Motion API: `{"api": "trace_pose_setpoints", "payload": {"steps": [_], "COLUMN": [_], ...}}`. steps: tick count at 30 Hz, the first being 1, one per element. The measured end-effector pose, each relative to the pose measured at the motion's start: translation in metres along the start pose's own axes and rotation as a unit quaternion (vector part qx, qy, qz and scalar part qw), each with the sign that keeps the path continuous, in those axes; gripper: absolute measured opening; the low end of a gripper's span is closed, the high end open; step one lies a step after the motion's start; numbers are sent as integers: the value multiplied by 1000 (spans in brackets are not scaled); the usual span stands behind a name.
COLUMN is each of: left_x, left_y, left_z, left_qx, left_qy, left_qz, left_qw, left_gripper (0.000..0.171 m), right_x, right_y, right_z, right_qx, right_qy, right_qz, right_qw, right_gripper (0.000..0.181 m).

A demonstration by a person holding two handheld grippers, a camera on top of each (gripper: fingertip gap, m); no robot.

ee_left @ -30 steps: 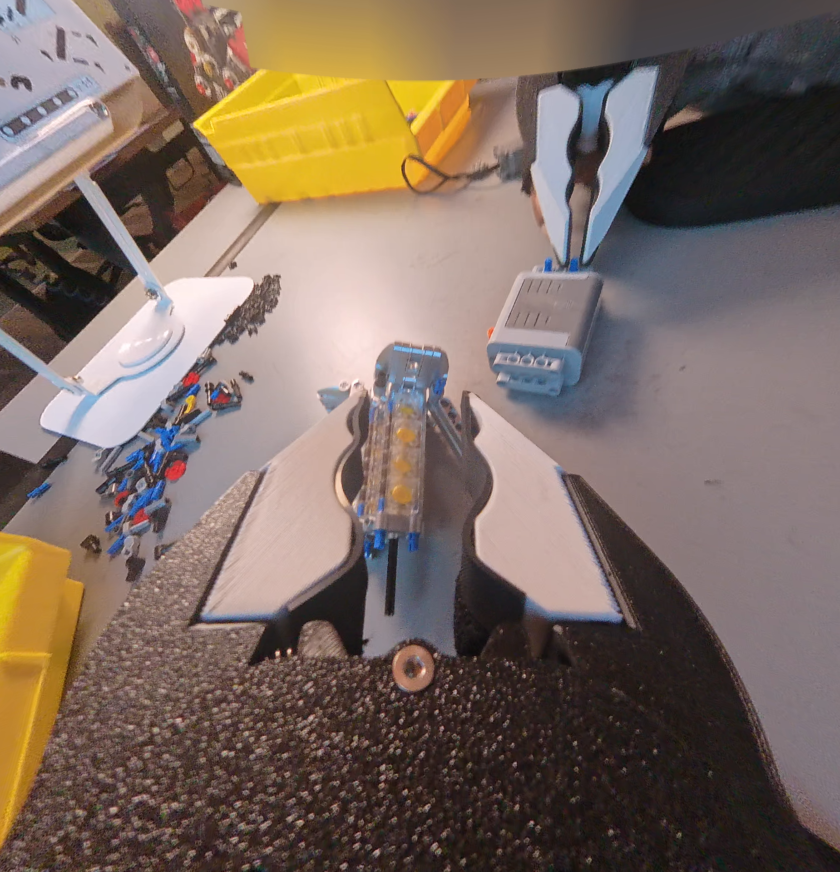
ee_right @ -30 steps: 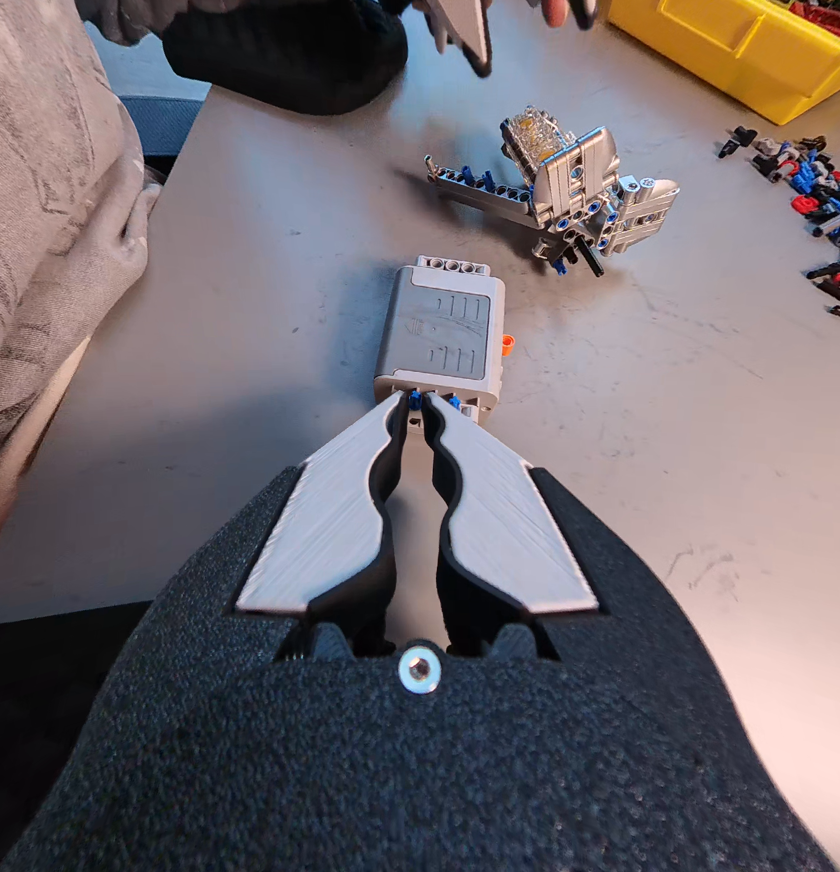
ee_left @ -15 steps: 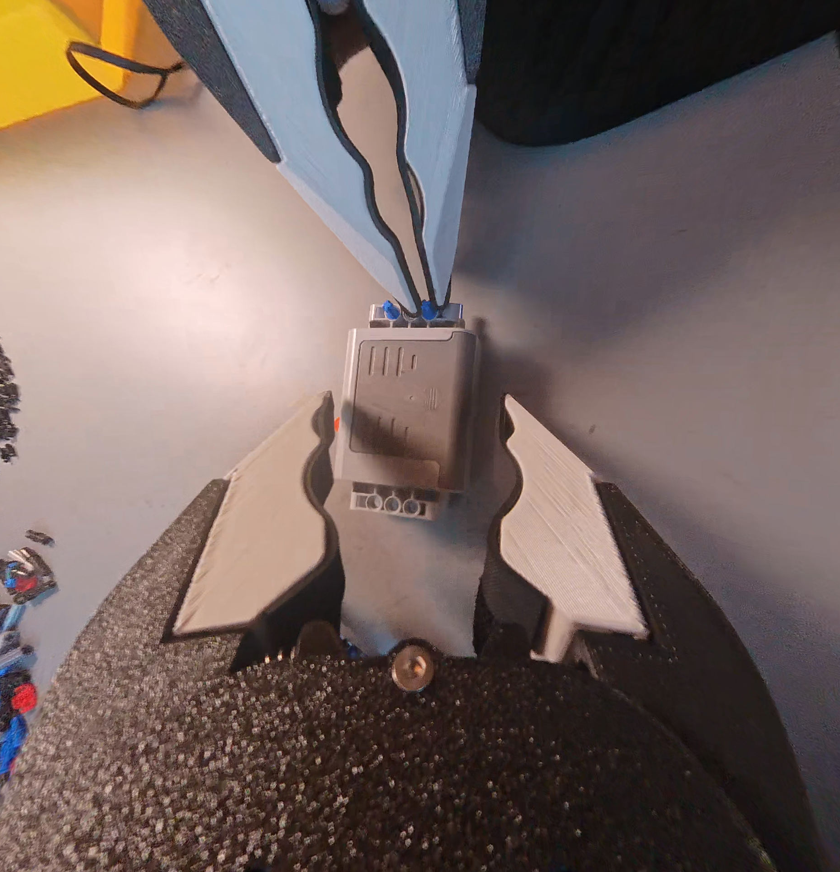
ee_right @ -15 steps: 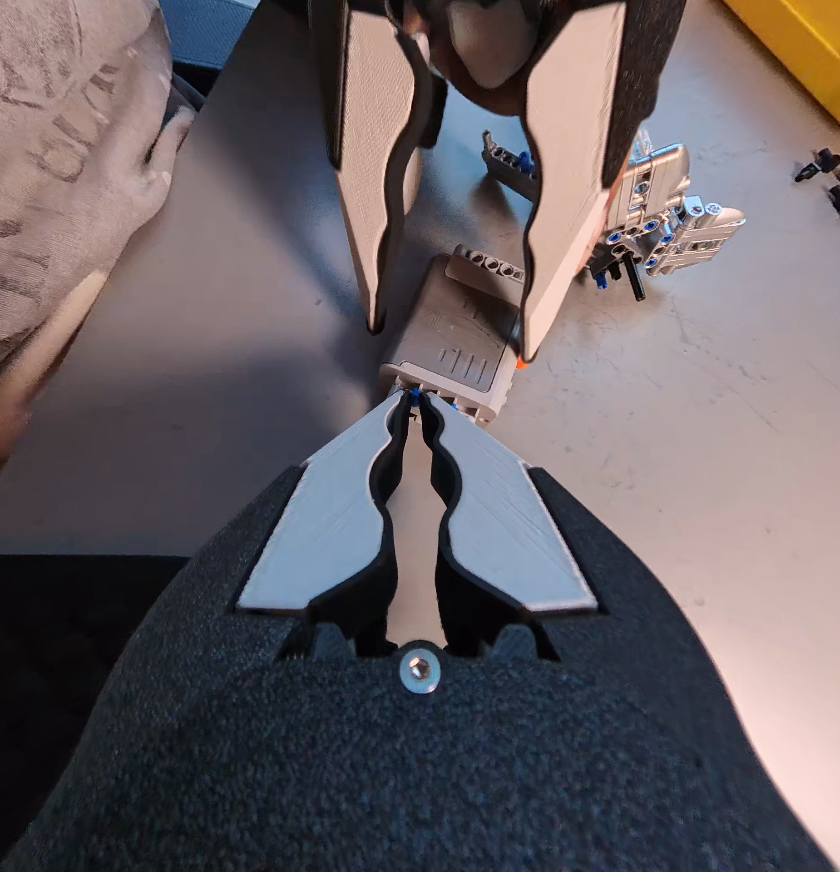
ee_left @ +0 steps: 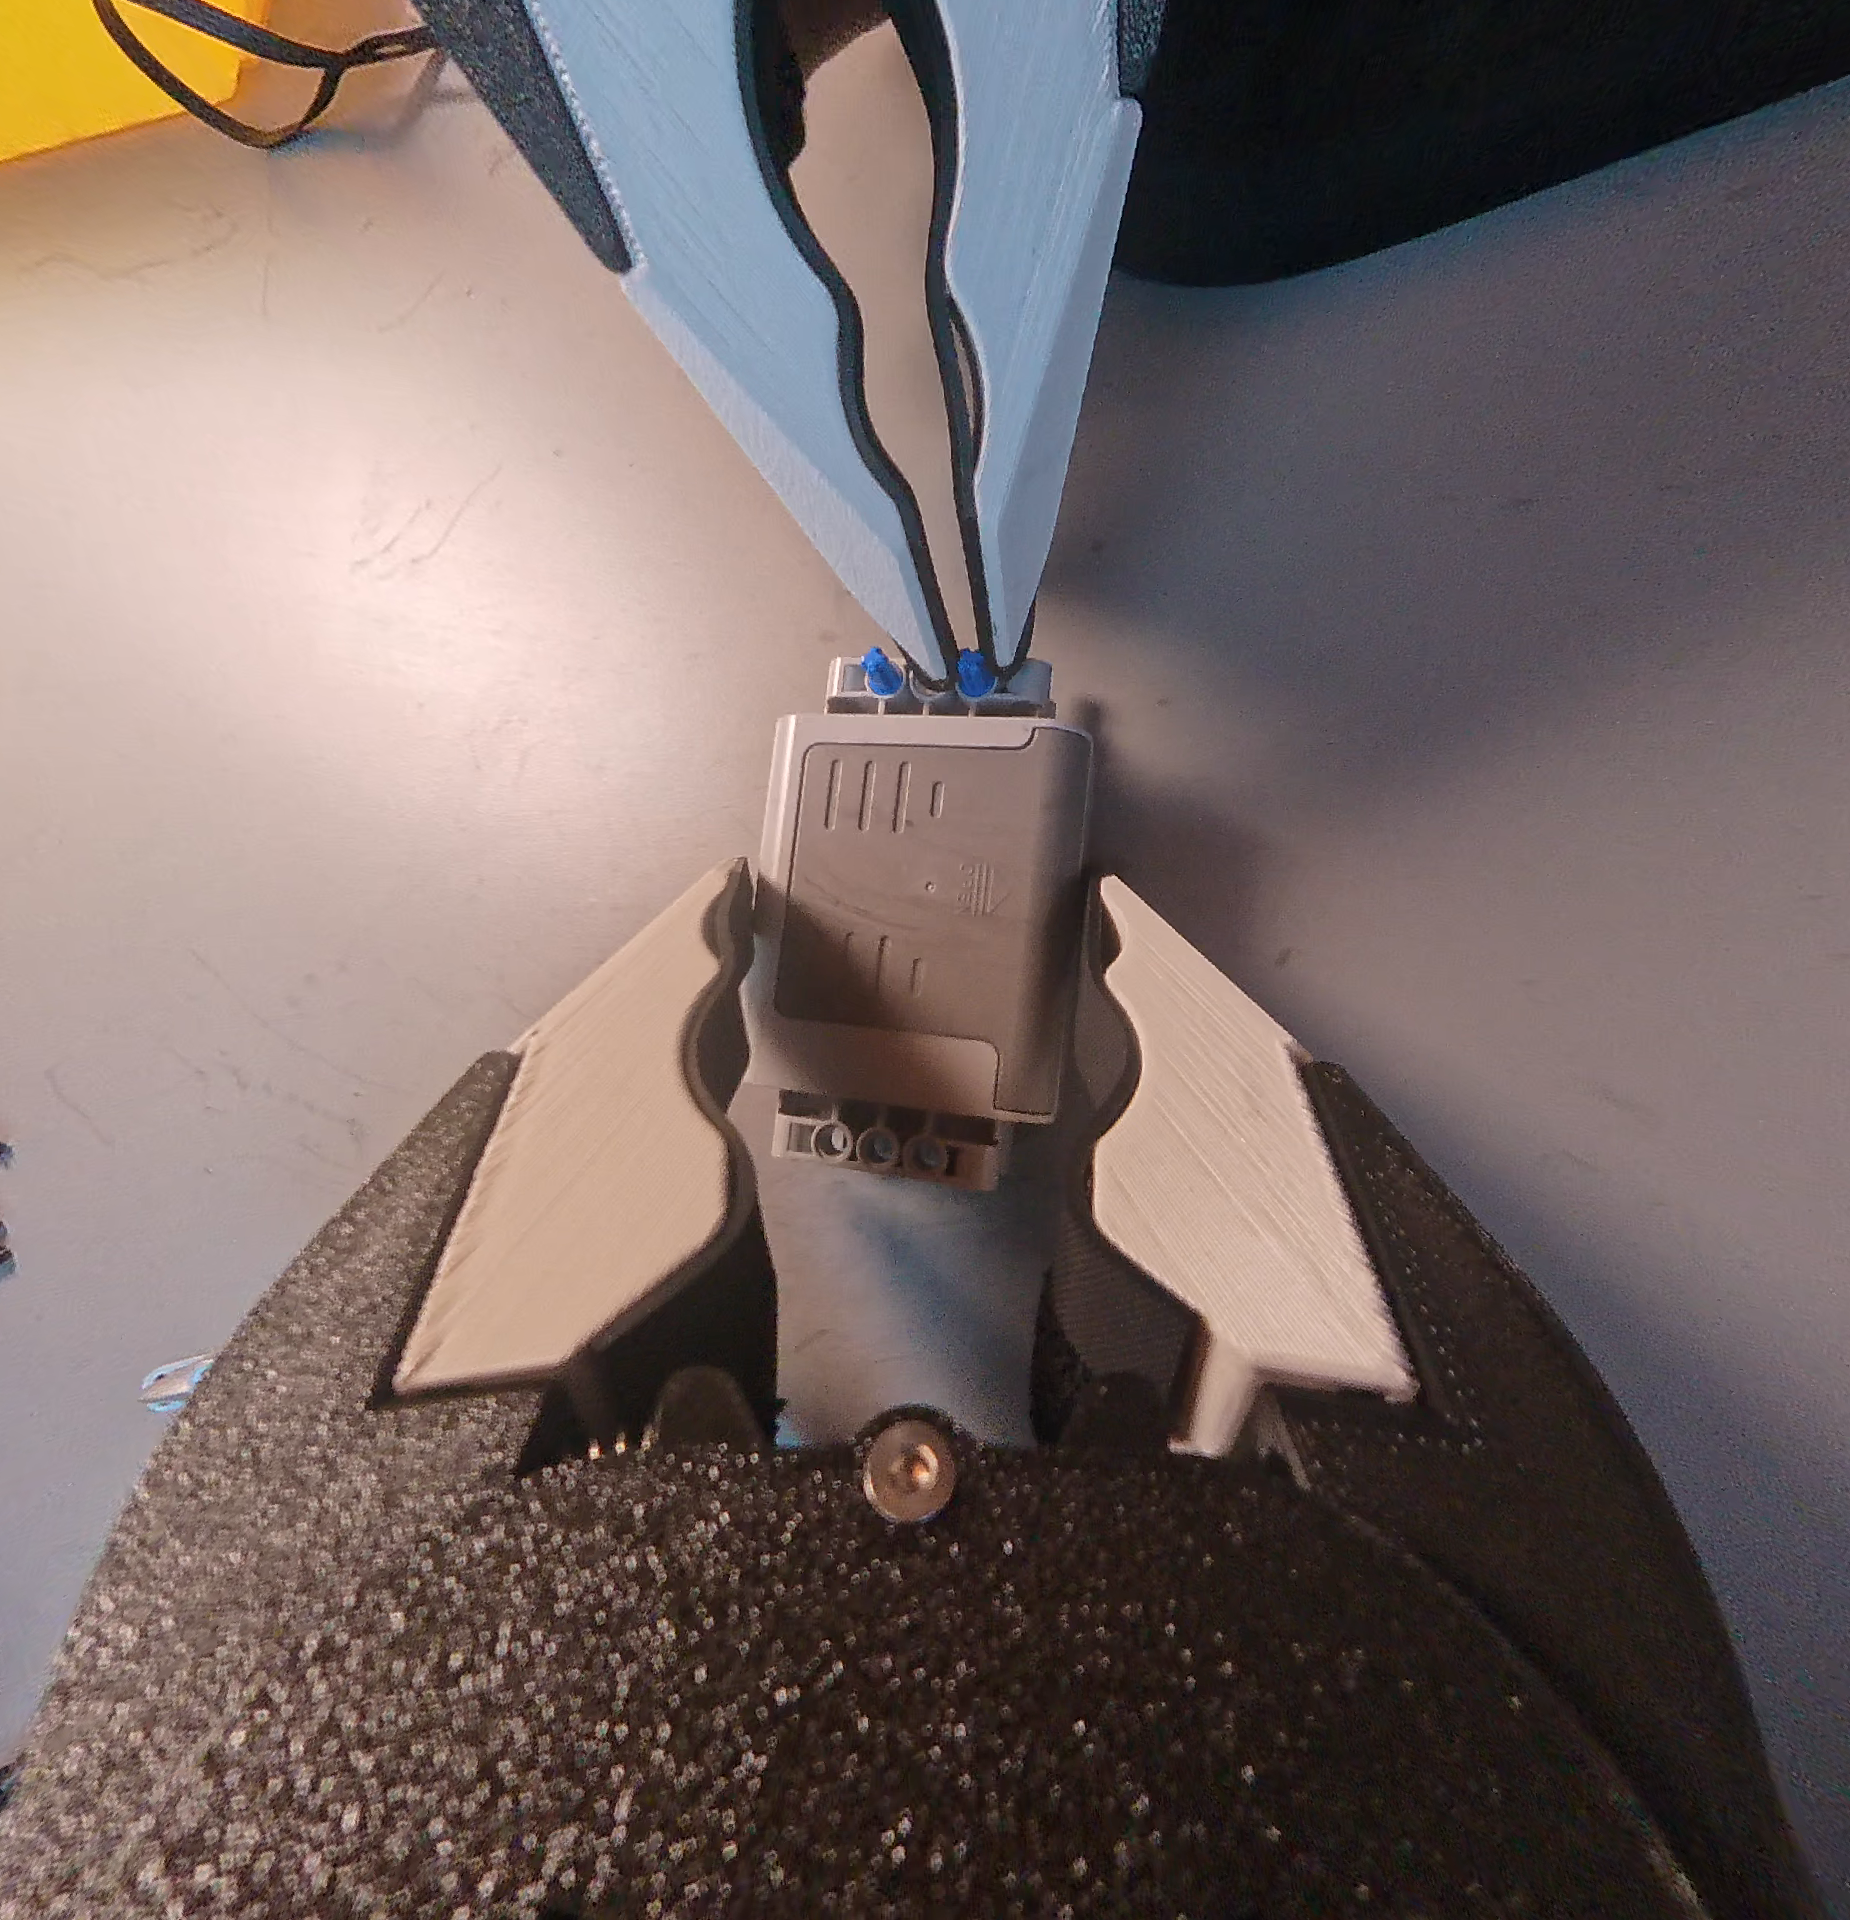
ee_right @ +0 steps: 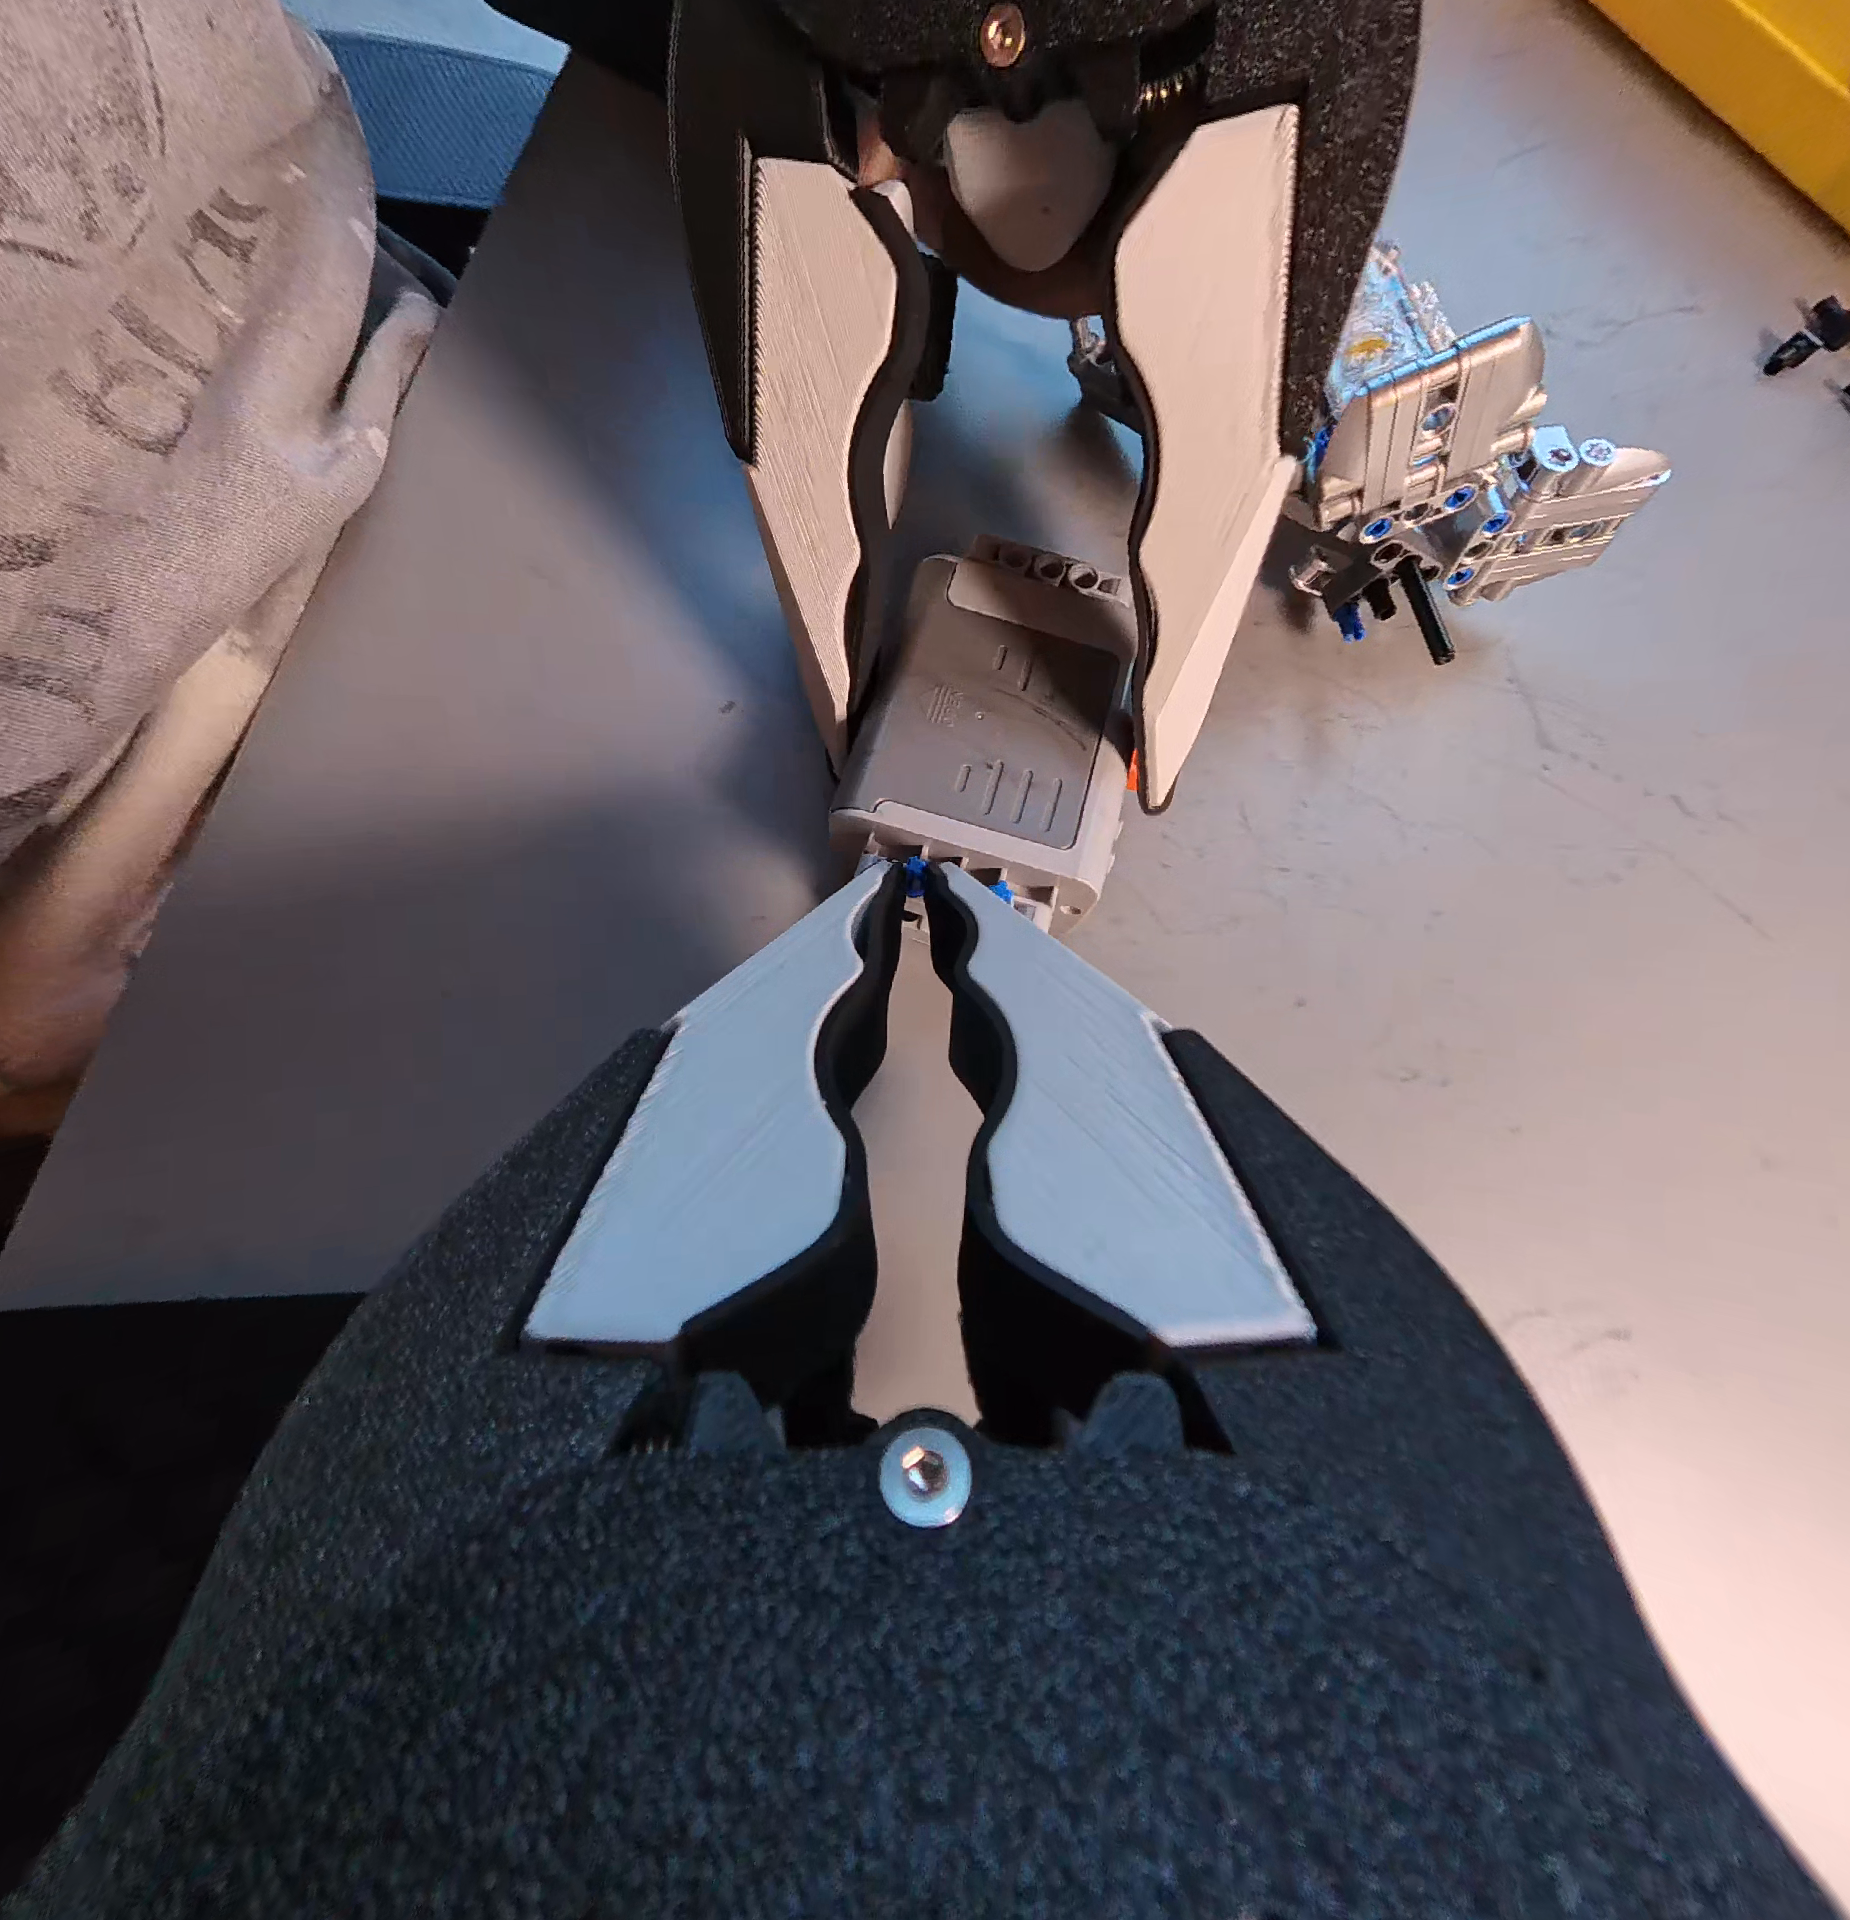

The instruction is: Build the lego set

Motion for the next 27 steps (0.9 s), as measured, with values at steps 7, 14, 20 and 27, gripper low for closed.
{"api": "trace_pose_setpoints", "payload": {"steps": [7,14,20,27], "left_x": [8,14,23,37], "left_y": [2,3,5,13], "left_z": [2,1,1,4], "left_qx": [21,12,20,46], "left_qy": [40,75,93,115], "left_qz": [-36,-74,-102,-73], "left_qw": [998,994,990,990], "left_gripper": [60,60,60,68], "right_x": [-9,-15,-19,-19], "right_y": [-1,-4,-5,-8], "right_z": [-2,-5,-8,-10], "right_qx": [-9,-15,-24,-25], "right_qy": [-75,-171,-208,-233], "right_qz": [82,170,221,243], "right_qw": [994,970,953,941], "right_gripper": [2,2,2,2]}}
Point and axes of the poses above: each gripper's, where its closed fingertips meet, y back along the fingers, z out of its underside, x = y × z across the jaws, the point moved 6 cm from there along y, back along the fingers, and after that the axes turned 2 degrees about -y, right-handed, at the moved point
